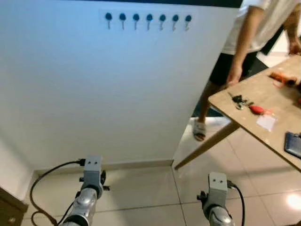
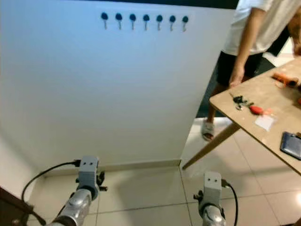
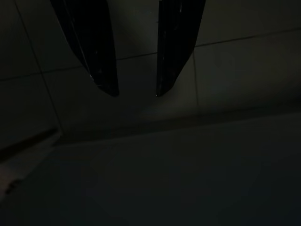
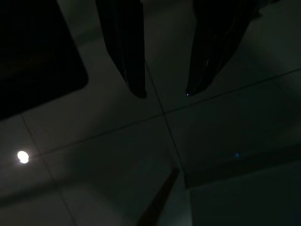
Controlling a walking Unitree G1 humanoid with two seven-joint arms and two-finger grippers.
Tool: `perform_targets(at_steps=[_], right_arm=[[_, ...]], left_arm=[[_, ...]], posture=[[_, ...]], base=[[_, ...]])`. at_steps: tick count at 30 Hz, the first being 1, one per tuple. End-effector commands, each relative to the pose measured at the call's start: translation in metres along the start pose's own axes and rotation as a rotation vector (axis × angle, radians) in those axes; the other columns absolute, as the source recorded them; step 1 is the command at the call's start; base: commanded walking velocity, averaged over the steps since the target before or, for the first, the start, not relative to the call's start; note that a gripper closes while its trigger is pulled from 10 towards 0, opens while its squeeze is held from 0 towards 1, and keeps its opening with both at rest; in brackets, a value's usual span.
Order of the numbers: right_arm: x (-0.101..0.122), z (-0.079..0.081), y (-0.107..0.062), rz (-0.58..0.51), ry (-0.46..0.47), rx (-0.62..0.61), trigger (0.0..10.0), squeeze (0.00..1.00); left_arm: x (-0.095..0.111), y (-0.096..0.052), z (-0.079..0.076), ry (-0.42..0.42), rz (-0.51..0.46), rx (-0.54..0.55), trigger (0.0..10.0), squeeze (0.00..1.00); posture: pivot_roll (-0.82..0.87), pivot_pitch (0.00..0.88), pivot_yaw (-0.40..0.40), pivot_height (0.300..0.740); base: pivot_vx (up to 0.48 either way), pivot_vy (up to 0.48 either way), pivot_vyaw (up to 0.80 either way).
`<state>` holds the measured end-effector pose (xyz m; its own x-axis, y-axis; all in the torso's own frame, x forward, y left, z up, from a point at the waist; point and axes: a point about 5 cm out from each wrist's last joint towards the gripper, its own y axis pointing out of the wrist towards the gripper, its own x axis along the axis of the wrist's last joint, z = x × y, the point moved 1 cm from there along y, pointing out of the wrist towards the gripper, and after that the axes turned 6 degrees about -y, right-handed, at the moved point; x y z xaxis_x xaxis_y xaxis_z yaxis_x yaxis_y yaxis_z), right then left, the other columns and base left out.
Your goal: Hang keys on a hook
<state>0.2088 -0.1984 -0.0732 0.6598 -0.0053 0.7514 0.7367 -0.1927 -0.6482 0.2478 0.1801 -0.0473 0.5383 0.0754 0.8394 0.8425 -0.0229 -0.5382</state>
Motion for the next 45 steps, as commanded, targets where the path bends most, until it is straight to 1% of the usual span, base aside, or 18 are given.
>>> perform_targets(at_steps=[1, 17, 29, 41, 45], right_arm=[[-0.0019, 0.0016, -0.0008, 0.004, 0.006, 0.005, 10.0, 0.0], [-0.0019, 0.0035, -0.0009, 0.001, -0.01, 0.021, 10.0, 0.0], [-0.0018, 0.0012, -0.0007, 0.003, -0.008, 0.014, 10.0, 0.0], [-0.0028, 0.0026, -0.0006, 0.015, 0.007, 0.016, 10.0, 0.0], [-0.002, 0.0017, -0.0004, 0.011, -0.019, 0.011, 10.0, 0.0]], left_arm=[[-0.0029, -0.0014, -0.0003, 0.005, 0.004, -0.002, 10.0, 0.0], [-0.0047, -0.0026, 0.0001, -0.001, 0.002, 0.002, 10.0, 0.0], [-0.0058, -0.0031, 0.0001, -0.009, 0.003, 0.003, 10.0, 0.0], [-0.0045, -0.0026, 0.0015, -0.007, 0.004, 0.0, 10.0, 0.0], [-0.0039, -0.0022, 0.0009, -0.007, 0.004, -0.003, 10.0, 0.0]], posture=[[0.08, 0.007, -0.063, 0.74], [0.08, 0.01, -0.069, 0.74], [0.08, 0.01, -0.071, 0.74], [0.08, 0.01, -0.068, 0.74], [0.08, 0.011, -0.067, 0.74]], base=[[0.0, 0.0, 0.0], [0.0, 0.0, 0.0], [0.0, 0.0, 0.0], [0.0, 0.0, 0.0], [0.0, 0.0, 0.0]])
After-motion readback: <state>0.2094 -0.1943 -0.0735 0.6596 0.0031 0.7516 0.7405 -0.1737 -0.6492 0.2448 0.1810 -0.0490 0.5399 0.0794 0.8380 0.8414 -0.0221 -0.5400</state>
